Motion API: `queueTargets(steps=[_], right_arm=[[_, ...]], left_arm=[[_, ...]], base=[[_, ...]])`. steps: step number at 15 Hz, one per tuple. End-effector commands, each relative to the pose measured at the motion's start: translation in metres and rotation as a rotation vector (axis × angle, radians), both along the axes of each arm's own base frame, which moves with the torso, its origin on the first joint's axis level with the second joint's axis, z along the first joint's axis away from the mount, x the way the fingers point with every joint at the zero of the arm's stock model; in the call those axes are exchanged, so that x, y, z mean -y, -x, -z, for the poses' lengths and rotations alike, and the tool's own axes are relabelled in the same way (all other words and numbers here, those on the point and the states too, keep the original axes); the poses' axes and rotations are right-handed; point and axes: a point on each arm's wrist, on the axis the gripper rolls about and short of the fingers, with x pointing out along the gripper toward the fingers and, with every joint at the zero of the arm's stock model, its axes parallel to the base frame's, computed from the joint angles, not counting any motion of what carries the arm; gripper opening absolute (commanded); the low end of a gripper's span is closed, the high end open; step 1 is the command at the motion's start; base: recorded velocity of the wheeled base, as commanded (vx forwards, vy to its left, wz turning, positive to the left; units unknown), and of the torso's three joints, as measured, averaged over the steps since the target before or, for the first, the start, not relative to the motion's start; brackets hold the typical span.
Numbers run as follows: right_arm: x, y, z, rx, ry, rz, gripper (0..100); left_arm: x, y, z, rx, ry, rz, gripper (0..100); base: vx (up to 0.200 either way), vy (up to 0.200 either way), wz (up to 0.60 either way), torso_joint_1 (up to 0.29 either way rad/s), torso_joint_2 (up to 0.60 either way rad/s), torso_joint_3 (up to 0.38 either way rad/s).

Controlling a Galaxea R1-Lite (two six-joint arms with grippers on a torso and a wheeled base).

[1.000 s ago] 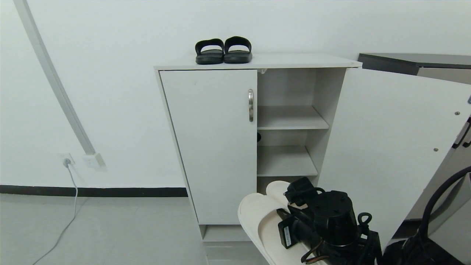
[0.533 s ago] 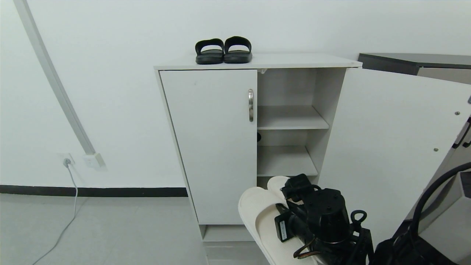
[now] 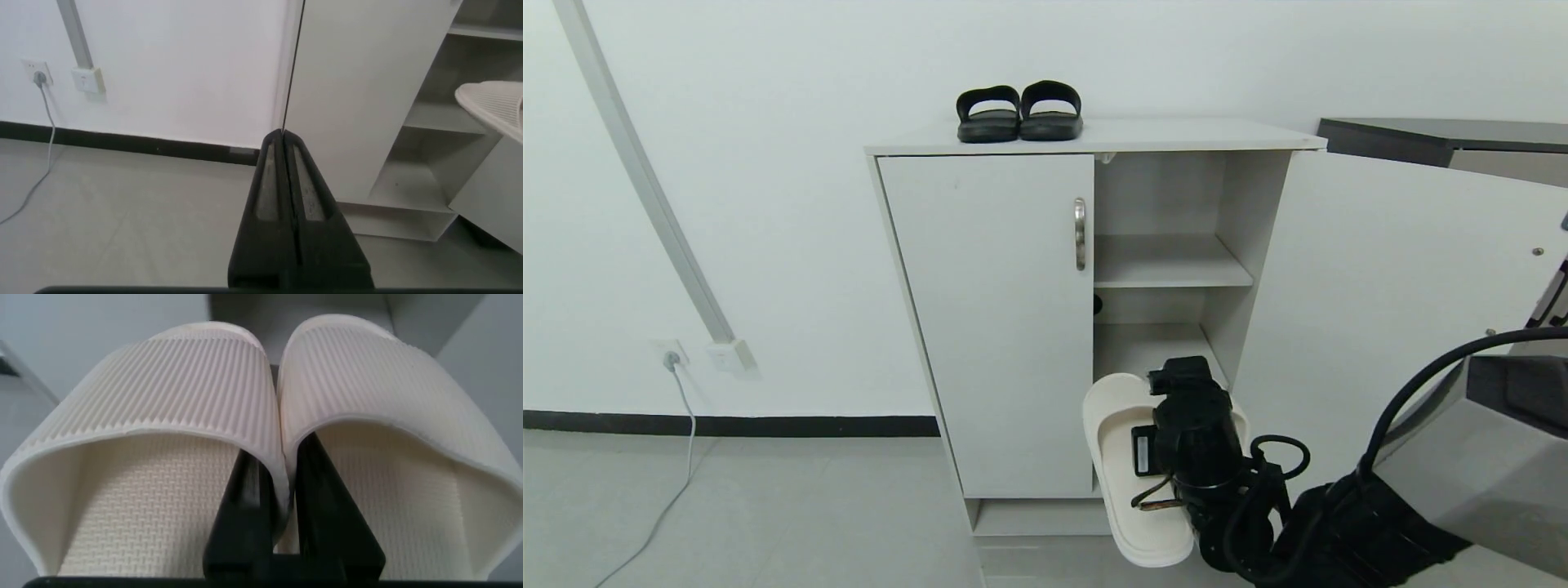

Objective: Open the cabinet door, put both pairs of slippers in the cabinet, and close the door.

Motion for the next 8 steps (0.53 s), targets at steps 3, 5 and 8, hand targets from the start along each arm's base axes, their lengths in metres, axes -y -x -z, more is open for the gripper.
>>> queueTargets(steps=[3,5,8], right_arm=[[0.0017,-0.0197,0.0053,-0.052,-0.03,0.077,0],[0.0016,-0.0198,0.006,-0.054,-0.027,0.077,0],[0.0003,-0.0211,0.0138,-0.066,-0.014,0.078,0]], left_arm=[[0.0,-0.0002,0.0,-0.003,-0.001,-0.001,0],[0.0,-0.0002,0.0,-0.003,-0.002,-0.001,0],[0.0001,-0.0002,0.0,-0.003,-0.002,0.004,0]], base=[[0.0,0.0,0.0,0.0,0.0,0.0],[0.0,-0.1,0.0,-0.001,0.0,0.001],[0.0,-0.2,0.0,-0.002,0.0,0.002]])
